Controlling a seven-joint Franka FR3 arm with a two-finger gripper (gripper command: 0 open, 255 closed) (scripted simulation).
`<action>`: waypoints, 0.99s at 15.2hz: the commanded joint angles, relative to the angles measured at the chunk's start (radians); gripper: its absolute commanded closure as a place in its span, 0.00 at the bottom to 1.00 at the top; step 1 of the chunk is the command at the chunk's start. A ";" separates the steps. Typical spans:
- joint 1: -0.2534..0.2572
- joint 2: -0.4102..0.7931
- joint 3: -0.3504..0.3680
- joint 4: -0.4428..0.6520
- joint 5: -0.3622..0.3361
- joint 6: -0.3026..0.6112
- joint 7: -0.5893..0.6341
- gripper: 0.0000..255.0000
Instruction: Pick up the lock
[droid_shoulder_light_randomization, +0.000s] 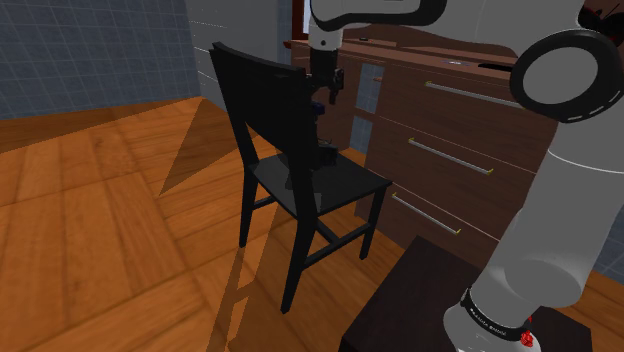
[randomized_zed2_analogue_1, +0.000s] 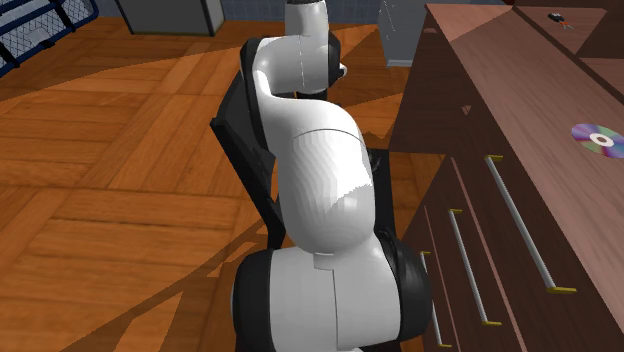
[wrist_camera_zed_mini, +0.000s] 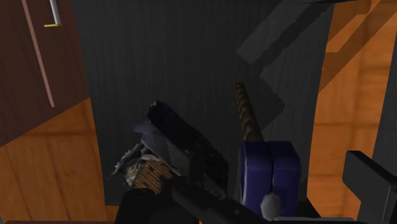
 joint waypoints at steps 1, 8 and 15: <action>0.000 0.000 0.000 -0.003 0.000 0.004 0.000 1.00; -0.001 0.000 0.000 -0.003 0.000 0.004 -0.001 1.00; -0.001 0.022 -0.001 0.092 0.001 -0.070 -0.006 1.00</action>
